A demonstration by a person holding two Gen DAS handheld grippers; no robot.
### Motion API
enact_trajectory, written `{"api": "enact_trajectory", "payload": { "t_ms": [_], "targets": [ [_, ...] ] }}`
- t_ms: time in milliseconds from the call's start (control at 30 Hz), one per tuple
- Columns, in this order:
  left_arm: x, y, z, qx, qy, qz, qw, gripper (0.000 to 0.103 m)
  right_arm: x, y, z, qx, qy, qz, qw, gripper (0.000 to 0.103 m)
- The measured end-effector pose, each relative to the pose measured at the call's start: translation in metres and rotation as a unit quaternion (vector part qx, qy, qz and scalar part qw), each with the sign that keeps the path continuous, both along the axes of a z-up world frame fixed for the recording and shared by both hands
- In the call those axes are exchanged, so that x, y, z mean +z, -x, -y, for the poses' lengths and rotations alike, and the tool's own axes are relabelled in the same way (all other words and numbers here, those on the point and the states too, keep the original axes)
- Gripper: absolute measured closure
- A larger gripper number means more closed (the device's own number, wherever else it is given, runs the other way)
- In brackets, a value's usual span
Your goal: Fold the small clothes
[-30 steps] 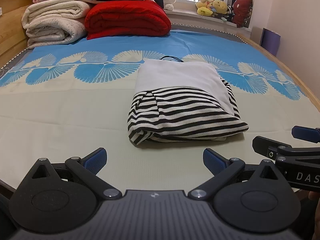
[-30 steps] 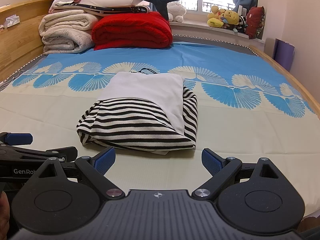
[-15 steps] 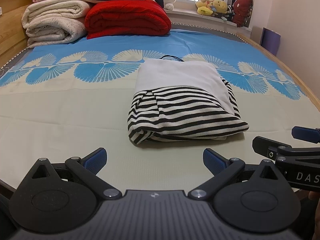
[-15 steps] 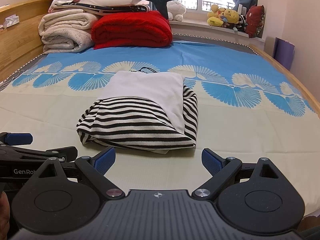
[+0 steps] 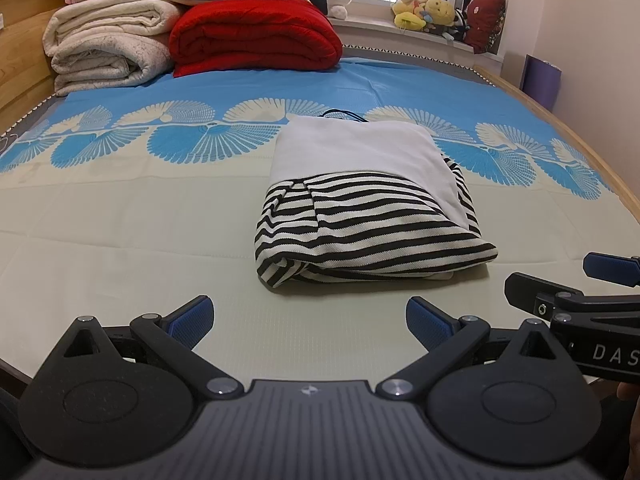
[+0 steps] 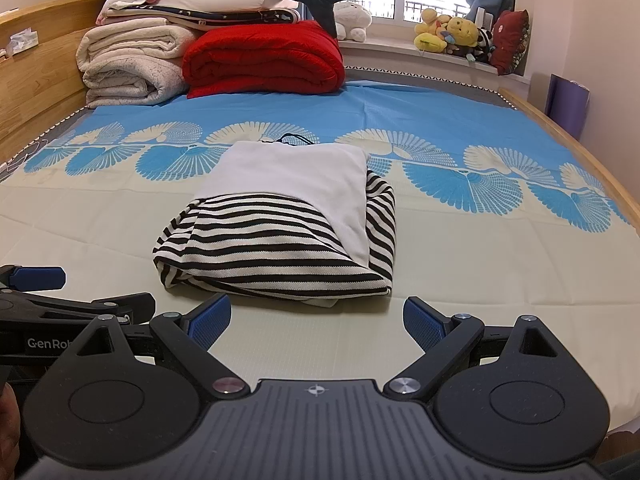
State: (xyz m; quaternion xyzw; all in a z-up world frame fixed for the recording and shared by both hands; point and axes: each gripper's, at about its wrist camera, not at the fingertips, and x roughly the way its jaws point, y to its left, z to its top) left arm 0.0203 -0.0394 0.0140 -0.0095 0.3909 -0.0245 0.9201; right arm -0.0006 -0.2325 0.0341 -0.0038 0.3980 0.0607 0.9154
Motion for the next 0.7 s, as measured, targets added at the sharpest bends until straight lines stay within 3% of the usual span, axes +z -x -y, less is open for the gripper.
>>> {"api": "enact_trajectory", "payload": {
  "t_ms": [700],
  "targets": [
    [-0.0055,0.0021,-0.0004,-0.002,0.0,-0.003,1.0,0.001,-0.0009,0.0002,0.0005,0.0,0.0,-0.002,1.0,0.01]
  ]
}}
